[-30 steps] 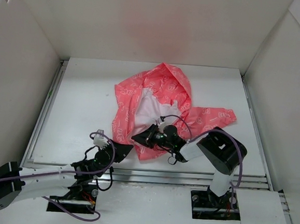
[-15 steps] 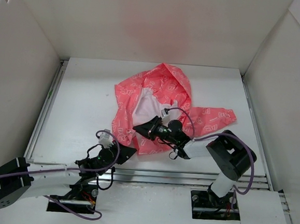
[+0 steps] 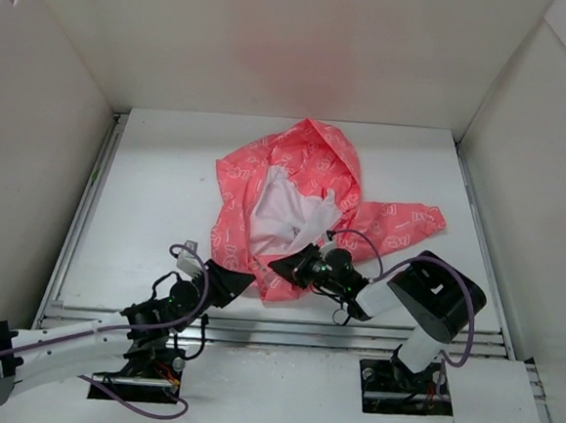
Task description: Zip up the jacket
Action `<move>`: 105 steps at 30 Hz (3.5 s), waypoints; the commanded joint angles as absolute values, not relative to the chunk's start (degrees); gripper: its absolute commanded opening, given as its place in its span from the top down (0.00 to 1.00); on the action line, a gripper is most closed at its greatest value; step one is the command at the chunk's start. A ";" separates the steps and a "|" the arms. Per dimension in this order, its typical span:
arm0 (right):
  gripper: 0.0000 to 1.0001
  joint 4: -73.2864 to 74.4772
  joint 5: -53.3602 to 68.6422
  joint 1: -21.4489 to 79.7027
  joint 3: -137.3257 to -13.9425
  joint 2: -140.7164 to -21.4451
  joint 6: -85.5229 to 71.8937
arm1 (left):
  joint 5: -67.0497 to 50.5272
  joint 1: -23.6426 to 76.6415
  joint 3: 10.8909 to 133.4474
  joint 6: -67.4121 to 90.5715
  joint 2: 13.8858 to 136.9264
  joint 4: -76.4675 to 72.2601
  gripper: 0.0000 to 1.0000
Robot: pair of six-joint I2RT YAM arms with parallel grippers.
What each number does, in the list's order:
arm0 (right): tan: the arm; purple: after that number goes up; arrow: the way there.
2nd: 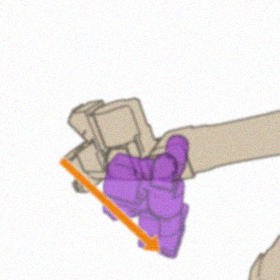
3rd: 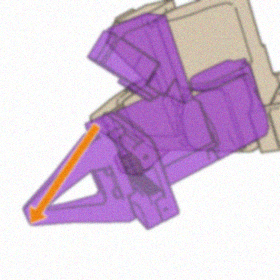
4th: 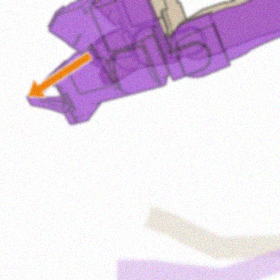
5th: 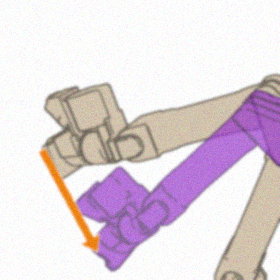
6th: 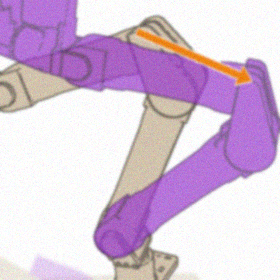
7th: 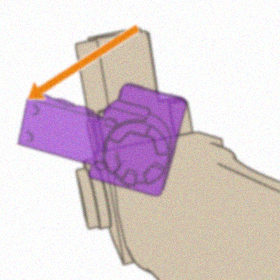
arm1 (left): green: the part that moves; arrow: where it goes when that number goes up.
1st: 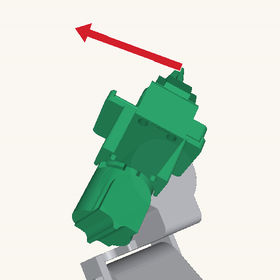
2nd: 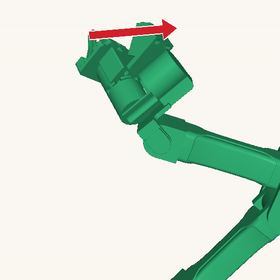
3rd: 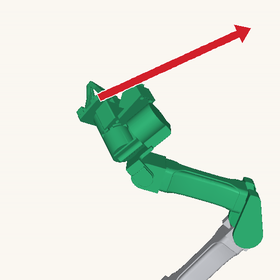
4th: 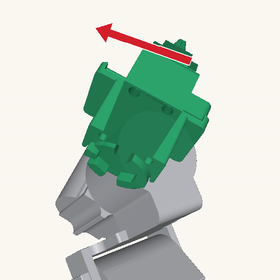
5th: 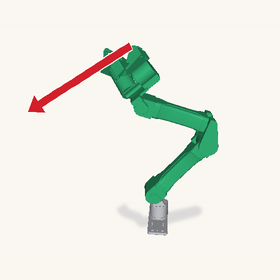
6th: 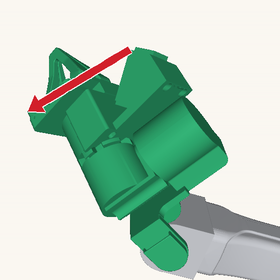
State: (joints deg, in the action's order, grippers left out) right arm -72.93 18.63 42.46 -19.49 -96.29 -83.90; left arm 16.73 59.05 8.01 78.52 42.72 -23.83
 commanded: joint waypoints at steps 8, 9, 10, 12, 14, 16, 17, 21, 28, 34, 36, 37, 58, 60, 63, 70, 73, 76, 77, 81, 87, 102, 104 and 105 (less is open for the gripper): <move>1.00 -95.54 13.19 48.16 -9.42 -93.51 -82.62 | 27.58 59.86 11.06 81.49 35.33 -1.69 0.49; 1.00 -95.54 12.92 48.51 -8.62 -93.86 -82.70 | 28.82 59.33 12.55 80.26 36.81 0.07 0.48; 1.00 -96.93 12.48 48.95 -7.92 -94.65 -82.79 | 30.22 57.32 16.14 79.72 37.96 5.31 0.46; 0.98 -98.26 12.57 49.48 -6.68 -95.27 -82.88 | 29.71 52.59 20.63 72.71 41.63 6.24 0.46; 0.90 -97.04 15.28 50.01 -7.81 -94.84 -82.18 | 26.47 48.36 22.84 68.15 45.76 5.98 0.46; 0.80 -95.02 16.08 51.32 -8.26 -93.43 -81.21 | 21.04 41.44 25.13 64.52 48.41 3.60 0.45; 0.72 -93.97 16.69 51.59 -8.96 -92.73 -80.69 | 19.61 39.48 25.83 63.73 49.65 3.34 0.45; 0.44 -79.26 18.98 52.47 -11.51 -83.36 -75.09 | 14.95 30.52 28.99 56.36 57.29 -2.52 0.45; 0.31 -27.20 7.05 54.40 -20.82 -55.23 -55.83 | 2.94 18.47 34.62 50.63 73.19 -10.36 0.46; 1.00 -5.11 -3.08 54.49 -25.82 -44.03 -46.50 | -7.90 15.82 43.23 49.04 87.96 -15.29 0.53; 1.00 -3.52 -1.77 54.58 -27.24 -46.22 -43.78 | -7.04 15.82 47.10 48.96 91.05 -15.55 0.55; 1.00 -4.04 -0.89 54.67 -27.94 -48.06 -42.73 | -6.86 15.82 50.42 48.61 93.06 -15.12 0.55; 1.00 -8.00 -1.84 53.70 -32.43 -58.62 -34.72 | 14.31 50.42 30.59 66.13 44.40 14.57 0.91; 1.00 -8.43 -2.63 53.61 -31.91 -58.19 -34.80 | 17.21 58.57 29.18 70.73 43.42 16.78 1.00; 1.00 -8.62 -3.25 53.70 -31.38 -56.78 -35.16 | 22.47 67.81 29.18 79.61 45.77 17.67 0.87; 0.64 -9.84 -2.28 53.61 -30.41 -57.04 -36.21 | 27.07 71.98 30.85 88.50 53.87 14.87 0.38; 0.77 -10.28 -0.88 53.70 -29.89 -55.91 -36.56 | 29.61 72.50 29.36 91.40 55.72 10.21 0.35; 0.80 -11.33 1.48 53.61 -28.48 -54.67 -37.26 | 32.69 72.51 28.65 91.67 56.77 5.90 0.35; 0.80 -11.51 1.93 53.53 -27.61 -54.06 -37.70 | 33.48 72.51 28.91 92.45 57.21 5.45 0.35; 0.79 -12.04 2.37 53.70 -26.02 -53.00 -38.58 | 35.15 73.04 29.62 92.11 60.37 3.17 0.36; 0.63 -12.30 3.86 53.61 -25.84 -53.26 -38.50 | 36.47 73.04 31.64 93.16 64.42 3.87 0.44; 0.57 -10.99 4.92 53.53 -28.13 -55.63 -36.91 | 41.84 72.51 34.98 93.52 67.85 6.50 0.63; 0.57 -10.81 4.75 53.61 -28.12 -55.98 -37.00 | 42.01 72.51 35.33 93.60 68.11 6.94 0.67; 0.57 -10.72 4.40 53.70 -28.30 -56.07 -36.91 | 42.62 72.51 35.51 93.69 68.03 7.99 0.68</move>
State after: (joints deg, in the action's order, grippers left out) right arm -8.73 4.75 53.93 -25.61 -55.24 -37.41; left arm 39.38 72.69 32.36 93.23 68.18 7.46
